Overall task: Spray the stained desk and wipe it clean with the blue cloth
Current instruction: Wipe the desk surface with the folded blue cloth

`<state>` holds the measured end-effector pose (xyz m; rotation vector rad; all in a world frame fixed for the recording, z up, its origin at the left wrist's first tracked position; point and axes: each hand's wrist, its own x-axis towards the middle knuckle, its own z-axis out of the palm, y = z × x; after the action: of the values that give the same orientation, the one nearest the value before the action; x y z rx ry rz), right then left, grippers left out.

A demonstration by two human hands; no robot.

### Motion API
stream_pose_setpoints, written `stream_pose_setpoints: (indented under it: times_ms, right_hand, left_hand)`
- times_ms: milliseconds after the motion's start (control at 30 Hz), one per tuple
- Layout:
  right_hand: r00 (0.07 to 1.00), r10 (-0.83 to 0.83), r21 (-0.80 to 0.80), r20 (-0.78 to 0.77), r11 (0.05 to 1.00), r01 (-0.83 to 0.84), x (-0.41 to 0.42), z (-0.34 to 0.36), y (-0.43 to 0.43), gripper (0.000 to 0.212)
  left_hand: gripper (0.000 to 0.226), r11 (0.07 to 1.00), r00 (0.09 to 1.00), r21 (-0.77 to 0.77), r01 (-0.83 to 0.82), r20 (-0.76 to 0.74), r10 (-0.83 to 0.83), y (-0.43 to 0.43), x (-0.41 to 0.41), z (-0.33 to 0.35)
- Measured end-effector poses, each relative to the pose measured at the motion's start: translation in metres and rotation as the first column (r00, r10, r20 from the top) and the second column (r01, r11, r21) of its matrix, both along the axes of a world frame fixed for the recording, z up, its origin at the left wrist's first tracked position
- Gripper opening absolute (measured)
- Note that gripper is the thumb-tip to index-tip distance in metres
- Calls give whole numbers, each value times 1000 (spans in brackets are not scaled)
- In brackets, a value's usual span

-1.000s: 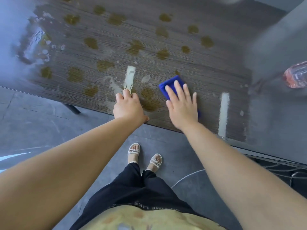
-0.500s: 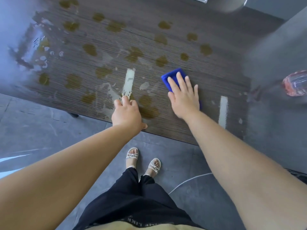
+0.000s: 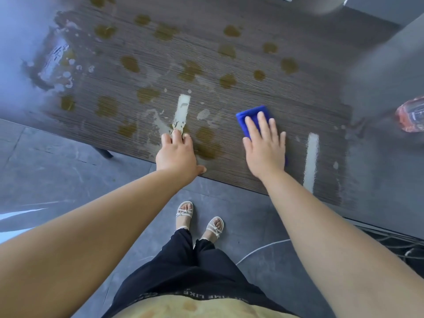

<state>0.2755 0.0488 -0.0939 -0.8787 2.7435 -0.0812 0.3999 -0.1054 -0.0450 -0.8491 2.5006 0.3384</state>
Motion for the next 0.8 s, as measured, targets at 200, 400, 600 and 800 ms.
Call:
stream_pose_setpoints:
  times_ms: [200, 400, 600, 800]
  right_hand:
    - [998, 45, -10, -33, 999, -46, 75, -2, 27, 52]
    - [952, 306, -27, -11, 951, -307, 50, 1, -27, 50]
    - [949, 312, -65, -44, 947, -314, 64, -4, 15, 54]
    - [958, 285, -71, -35, 955, -287, 52, -4, -22, 50]
  left_hand:
    - [89, 999, 996, 44, -17, -84, 20, 0, 11, -6]
    - [77, 992, 965, 123, -34, -255, 65, -15, 29, -3]
    - [72, 1000, 975, -13, -2, -221, -1, -34, 53, -5]
    - [72, 999, 974, 13, -43, -220, 45, -36, 56, -10]
